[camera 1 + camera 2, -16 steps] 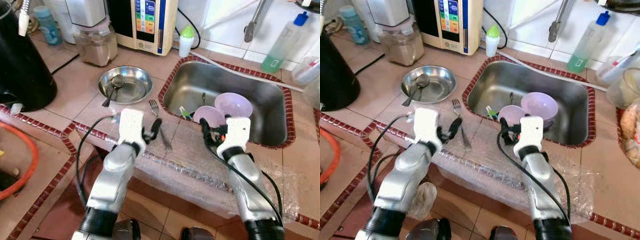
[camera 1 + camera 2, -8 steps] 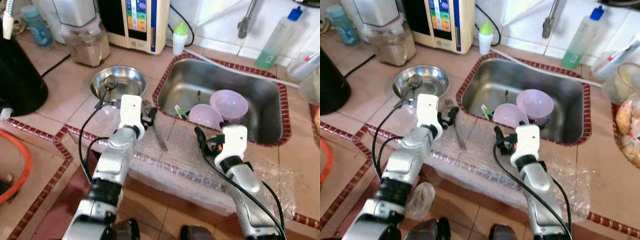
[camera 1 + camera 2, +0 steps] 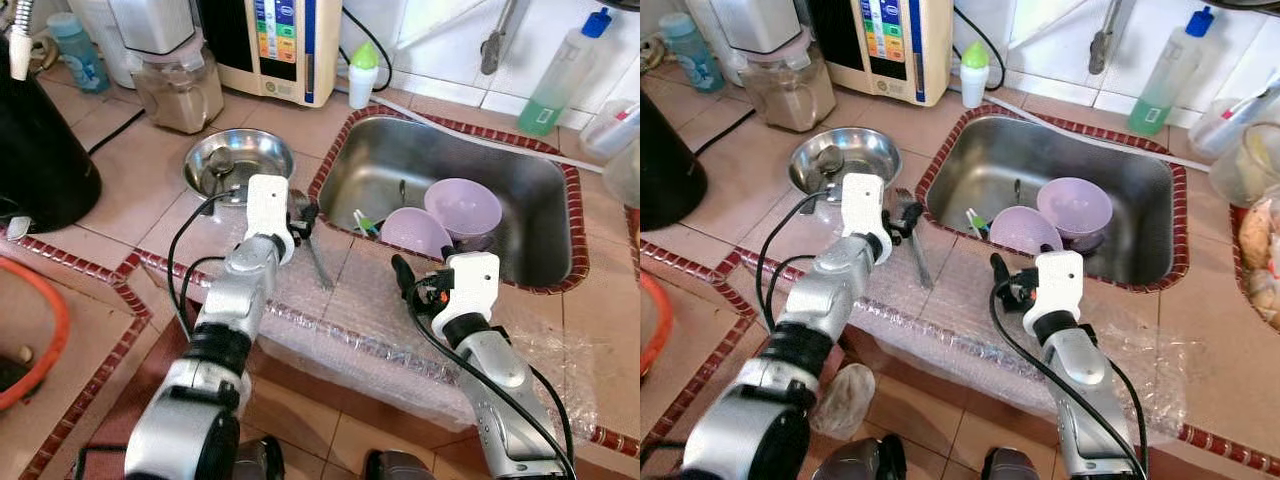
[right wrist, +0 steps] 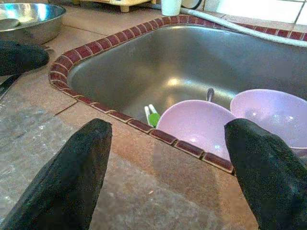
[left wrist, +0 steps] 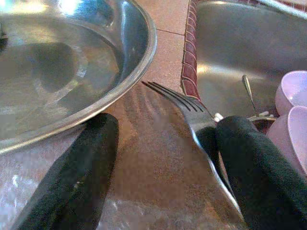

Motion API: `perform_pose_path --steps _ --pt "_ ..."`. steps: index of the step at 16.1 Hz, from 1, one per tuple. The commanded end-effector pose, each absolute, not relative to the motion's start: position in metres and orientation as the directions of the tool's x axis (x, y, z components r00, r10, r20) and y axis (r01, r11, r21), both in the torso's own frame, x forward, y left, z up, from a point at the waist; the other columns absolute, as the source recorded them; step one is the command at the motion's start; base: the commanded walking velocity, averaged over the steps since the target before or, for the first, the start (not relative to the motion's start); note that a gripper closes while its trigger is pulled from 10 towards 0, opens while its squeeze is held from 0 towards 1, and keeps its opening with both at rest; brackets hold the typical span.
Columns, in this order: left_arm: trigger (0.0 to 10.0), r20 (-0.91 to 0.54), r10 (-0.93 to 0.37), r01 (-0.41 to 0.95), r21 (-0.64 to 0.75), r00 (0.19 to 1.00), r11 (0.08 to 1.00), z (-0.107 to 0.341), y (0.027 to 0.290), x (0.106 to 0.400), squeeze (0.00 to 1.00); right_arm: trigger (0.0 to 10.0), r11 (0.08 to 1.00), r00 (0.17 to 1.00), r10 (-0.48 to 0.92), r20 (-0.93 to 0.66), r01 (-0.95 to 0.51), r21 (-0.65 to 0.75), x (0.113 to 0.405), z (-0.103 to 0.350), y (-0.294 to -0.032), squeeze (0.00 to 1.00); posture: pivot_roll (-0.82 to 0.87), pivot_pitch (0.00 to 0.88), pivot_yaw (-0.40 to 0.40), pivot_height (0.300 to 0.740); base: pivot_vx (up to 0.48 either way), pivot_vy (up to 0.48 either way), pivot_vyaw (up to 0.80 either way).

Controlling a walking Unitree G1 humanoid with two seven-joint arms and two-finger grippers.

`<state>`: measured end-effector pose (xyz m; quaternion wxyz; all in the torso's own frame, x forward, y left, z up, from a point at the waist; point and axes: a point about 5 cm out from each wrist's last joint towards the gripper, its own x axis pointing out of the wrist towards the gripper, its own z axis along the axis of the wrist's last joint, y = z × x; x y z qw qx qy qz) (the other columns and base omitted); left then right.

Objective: Kitchen organization

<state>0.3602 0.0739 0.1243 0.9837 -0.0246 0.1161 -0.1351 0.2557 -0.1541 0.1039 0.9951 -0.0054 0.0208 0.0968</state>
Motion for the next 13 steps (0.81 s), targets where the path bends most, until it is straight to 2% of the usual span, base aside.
perform_pose_path --steps 1,8,11,13 --pt "0.0 -0.296 -0.283 0.279 -0.056 0.912 0.959 0.11 0.072 0.359 0.0 10.0 0.983 0.982 0.181 -0.048 -0.181 0.0 0.253 0.105 -0.157 0.0 -0.17 0.128 0.04 0.74 0.0 0.0 0.0" --pt "0.0 -0.33 -0.293 0.298 -0.037 0.897 0.954 0.097 0.079 0.358 0.0 10.0 0.985 0.984 0.172 -0.053 -0.171 0.021 0.258 0.107 -0.159 0.0 -0.16 0.12 0.034 0.74 0.0 0.0 0.0" --pt "0.0 -0.32 -0.309 0.311 -0.046 0.896 0.949 0.096 0.081 0.357 0.0 10.0 0.957 0.961 0.276 -0.026 -0.273 0.096 0.258 0.112 -0.147 0.0 -0.16 0.12 0.028 0.74 0.0 0.0 0.0" --pt "0.0 -0.318 -0.334 0.334 -0.058 0.887 0.941 0.094 0.08 0.355 0.0 10.0 0.893 0.905 0.426 -0.002 -0.42 0.16 0.255 0.119 -0.134 0.0 -0.16 0.119 0.024 0.74 0.0 0.0 0.0"
